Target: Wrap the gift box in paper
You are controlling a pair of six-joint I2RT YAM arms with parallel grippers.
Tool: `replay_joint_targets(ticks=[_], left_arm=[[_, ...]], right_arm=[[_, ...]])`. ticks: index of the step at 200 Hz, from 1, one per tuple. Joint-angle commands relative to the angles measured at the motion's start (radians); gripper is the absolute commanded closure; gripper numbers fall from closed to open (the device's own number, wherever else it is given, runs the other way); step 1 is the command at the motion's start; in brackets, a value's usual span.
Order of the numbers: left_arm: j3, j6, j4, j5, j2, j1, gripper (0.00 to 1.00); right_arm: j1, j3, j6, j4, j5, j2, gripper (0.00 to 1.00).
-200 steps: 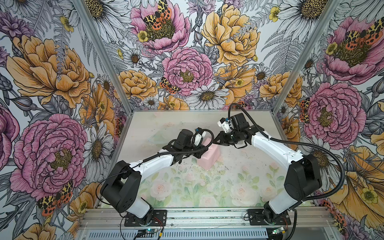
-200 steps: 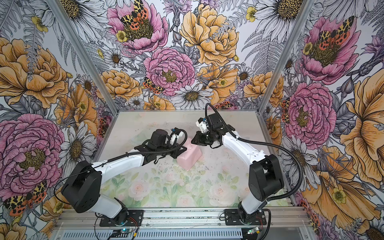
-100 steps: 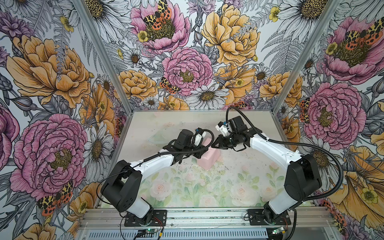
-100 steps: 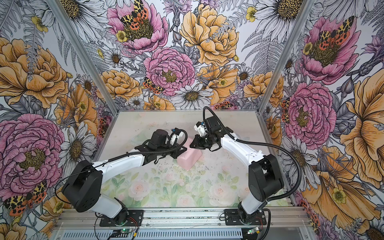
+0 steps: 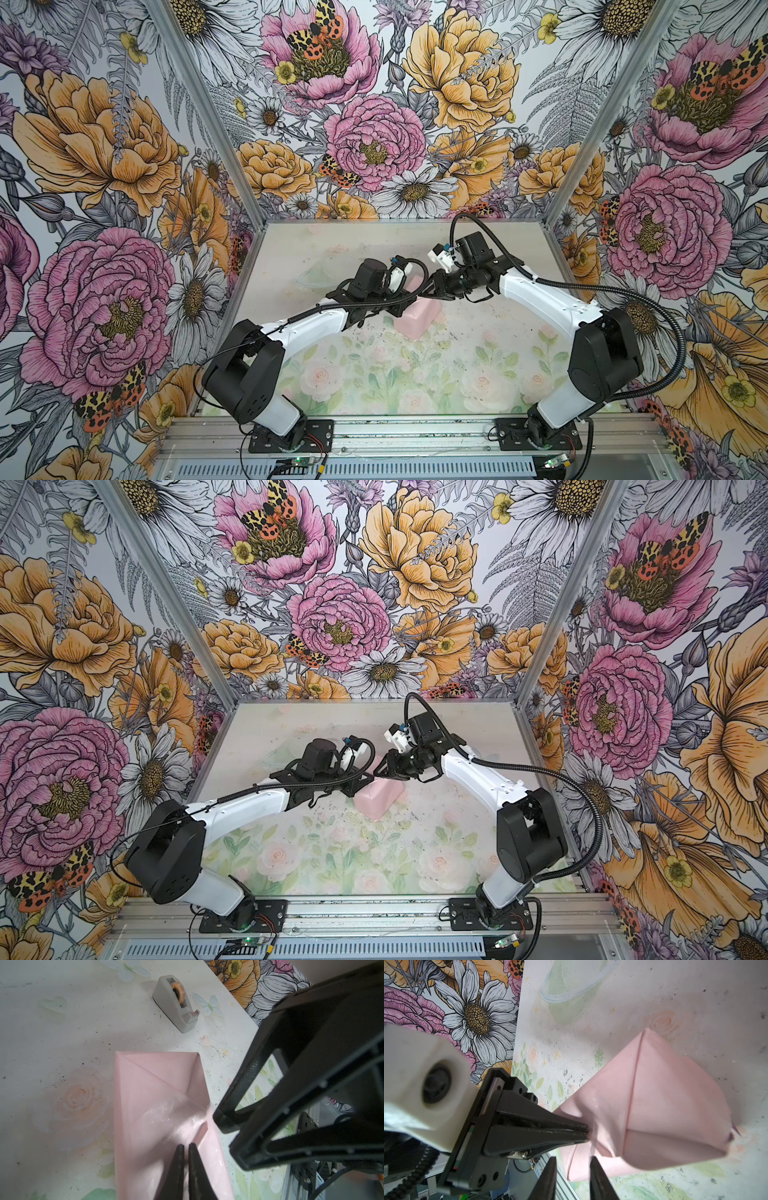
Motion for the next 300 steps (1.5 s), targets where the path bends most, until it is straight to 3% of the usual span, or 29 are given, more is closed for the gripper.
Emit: replay_joint_targets(ticks=[1,78,142,187,206,248,300], left_arm=[[-0.019,0.015,0.021,0.013,0.012,-0.004,0.91],[-0.023,0.017,0.018,0.011,0.002,0.000,0.91],[-0.025,0.013,0.027,0.010,0.007,0.007,0.91],[-0.023,0.012,0.031,0.011,0.010,0.011,0.90],[-0.019,0.010,0.032,0.013,0.015,0.011,0.90],[-0.023,0.008,0.037,0.017,0.018,0.011,0.90],[-0.020,0.010,0.037,0.025,0.021,0.014,0.90]], right_arm=[[-0.011,-0.018,0.019,0.047,-0.018,-0.005,0.74],[0.005,-0.012,0.011,0.049,0.034,0.046,0.94],[0.000,-0.034,0.005,0.028,0.131,0.073,0.98],[0.002,-0.047,-0.006,0.008,0.139,0.056,0.91],[0.002,-0.039,-0.029,0.012,0.095,0.030,0.82],[-0.023,-0.100,-0.041,0.067,0.060,-0.166,0.71],[-0.060,-0.254,-0.014,0.213,-0.099,-0.344,0.68]])
